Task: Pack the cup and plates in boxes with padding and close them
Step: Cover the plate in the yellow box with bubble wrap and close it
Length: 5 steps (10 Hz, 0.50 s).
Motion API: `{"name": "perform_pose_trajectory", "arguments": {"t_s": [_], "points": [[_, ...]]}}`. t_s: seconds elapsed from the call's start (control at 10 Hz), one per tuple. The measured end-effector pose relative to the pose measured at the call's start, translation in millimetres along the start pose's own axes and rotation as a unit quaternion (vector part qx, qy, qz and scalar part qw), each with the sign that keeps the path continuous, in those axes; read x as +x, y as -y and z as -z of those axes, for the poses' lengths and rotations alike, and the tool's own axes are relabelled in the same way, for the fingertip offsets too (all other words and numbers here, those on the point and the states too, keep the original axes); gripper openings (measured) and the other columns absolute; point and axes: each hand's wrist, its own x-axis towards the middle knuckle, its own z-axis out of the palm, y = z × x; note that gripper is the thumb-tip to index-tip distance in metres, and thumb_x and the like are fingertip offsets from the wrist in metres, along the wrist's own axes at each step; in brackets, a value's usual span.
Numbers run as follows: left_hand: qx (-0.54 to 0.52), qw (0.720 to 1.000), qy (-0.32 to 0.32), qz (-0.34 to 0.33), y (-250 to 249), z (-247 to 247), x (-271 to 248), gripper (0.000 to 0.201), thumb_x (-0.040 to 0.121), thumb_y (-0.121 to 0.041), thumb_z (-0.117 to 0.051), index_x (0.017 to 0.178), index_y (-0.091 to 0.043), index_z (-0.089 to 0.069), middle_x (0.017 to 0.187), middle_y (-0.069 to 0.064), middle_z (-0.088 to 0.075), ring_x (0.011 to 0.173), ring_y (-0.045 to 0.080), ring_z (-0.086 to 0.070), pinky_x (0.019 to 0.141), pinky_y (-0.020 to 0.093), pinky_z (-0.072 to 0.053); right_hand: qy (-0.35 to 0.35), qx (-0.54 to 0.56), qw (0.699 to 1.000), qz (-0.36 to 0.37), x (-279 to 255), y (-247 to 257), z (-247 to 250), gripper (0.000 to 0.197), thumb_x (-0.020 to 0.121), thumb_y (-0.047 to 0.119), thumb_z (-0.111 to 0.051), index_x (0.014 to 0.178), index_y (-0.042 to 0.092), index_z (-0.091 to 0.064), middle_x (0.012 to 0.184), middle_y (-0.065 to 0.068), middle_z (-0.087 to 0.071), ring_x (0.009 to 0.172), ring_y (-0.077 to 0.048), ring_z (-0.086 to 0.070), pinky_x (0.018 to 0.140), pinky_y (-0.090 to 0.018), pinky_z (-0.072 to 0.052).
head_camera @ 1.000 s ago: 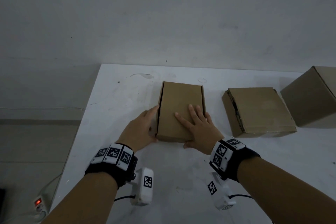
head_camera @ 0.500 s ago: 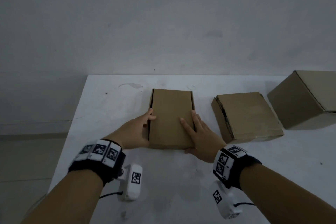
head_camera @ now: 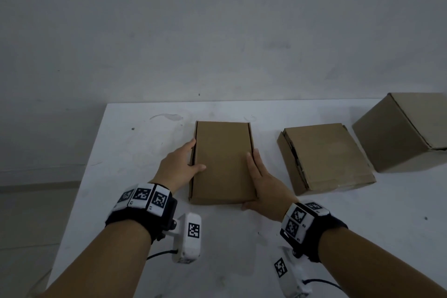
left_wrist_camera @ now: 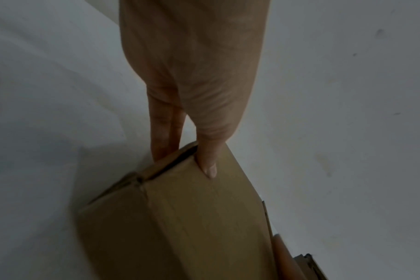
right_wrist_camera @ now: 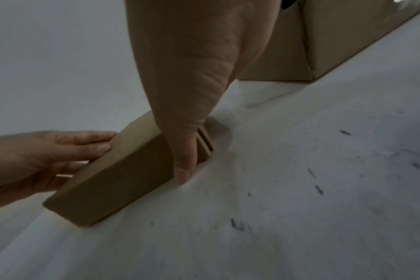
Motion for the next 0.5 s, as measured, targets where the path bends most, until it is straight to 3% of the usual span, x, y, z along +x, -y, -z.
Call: {"name": "perform_pose_trajectory", "arguments": {"t_s": [0.2,0.4,0.5], "points": [[-0.004,1.0,-0.005,0.004,1,0,0,0.082,0.083,-0.036,-0.07,0.149,-0.029,-0.022,0.153,-0.004,-0.032,0.128,0.023,-0.048,0.108,0.041,-0.037,0.009,-0.023,1.0,0.001,1,3,4,0.119,0.079,0.044,-0.07,0.146,0.012,0.023,0.151,-0.004,0.036,0.141,-0.026,-0.024,0.107,-0.035,-0.036],[0.007,1.0,0.017,0.007,-7,1,-6,0.082,0.088,-0.035,-0.063,0.151,-0.025,-0.013,0.154,0.001,-0.029,0.131,0.024,-0.045,0.109,0.038,-0.036,0.022,-0.013,1.0,-0.012,3,-6,9,0.126,0.072,0.041,-0.078,0.147,0.027,0.022,0.151,0.007,0.035,0.131,-0.027,-0.04,0.1,-0.039,-0.045],[0.031,0.999,0.022,0.0,-15,2,-14,0.077,0.093,-0.034,-0.057,0.152,-0.021,-0.01,0.153,0.002,-0.031,0.128,0.023,-0.047,0.108,0.034,-0.036,0.039,-0.003,0.999,-0.008,-3,-10,16,0.125,0.069,0.05,-0.077,0.148,0.028,0.017,0.154,0.004,0.03,0.137,-0.027,-0.033,0.106,-0.041,-0.039]]}}
